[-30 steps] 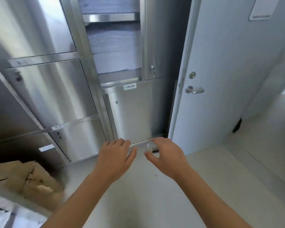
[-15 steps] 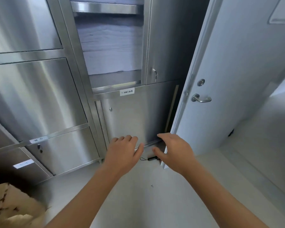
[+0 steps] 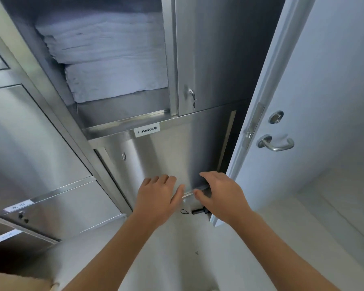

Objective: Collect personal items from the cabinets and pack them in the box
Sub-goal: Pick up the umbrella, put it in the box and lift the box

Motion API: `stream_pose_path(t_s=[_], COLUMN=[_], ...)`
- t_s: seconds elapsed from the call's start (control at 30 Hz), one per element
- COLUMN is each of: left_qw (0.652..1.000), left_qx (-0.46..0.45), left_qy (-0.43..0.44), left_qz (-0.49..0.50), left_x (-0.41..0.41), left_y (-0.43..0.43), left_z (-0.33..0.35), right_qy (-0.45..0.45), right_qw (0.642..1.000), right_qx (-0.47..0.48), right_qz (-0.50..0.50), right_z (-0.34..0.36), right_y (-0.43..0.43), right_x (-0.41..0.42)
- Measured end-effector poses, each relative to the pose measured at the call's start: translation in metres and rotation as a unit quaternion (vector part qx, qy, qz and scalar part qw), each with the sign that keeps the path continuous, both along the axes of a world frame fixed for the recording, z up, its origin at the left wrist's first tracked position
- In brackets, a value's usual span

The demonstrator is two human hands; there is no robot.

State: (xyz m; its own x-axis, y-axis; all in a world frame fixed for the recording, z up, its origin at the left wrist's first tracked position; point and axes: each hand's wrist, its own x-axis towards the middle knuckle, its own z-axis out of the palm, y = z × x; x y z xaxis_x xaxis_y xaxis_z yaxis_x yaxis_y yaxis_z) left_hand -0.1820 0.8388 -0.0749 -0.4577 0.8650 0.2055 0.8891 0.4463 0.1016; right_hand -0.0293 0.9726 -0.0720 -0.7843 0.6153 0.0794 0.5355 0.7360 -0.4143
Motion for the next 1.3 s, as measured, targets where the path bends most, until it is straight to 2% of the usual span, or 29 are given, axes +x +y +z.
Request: stream_pose_path(t_s=[0.33,0.73,1.07,1.3], left_qw=[1.000,0.994,0.983,0.983], left_qx=[-0.005,0.007,0.041,-0.007], left_qy=[0.004,0.003,-0.014,-0.064], left_qz=[0.013,-0.107,-0.177,-0.174], left_x=[-0.073,-0.179,-0.194,-0.179], left_y=[0.075,0.167,0.193,0.174], left_z=[-0.006,-0.019,-0.029,-0.068], right_qy=[-0.026,-0.048,-0.052,-0.096], right_qw=[1.000,0.993,0.982,0.980], right_qx=[-0.006,-0.003,-0.004,-0.053], right_qz=[0.009,-0.111,-0.180,-0.168], right_z=[-0.004,-0.008,-0.010,-0.046], right_y=[0.085,0.130,0.140,0.132], right_x=[-0.082,-0.155,-0.155,-0.141])
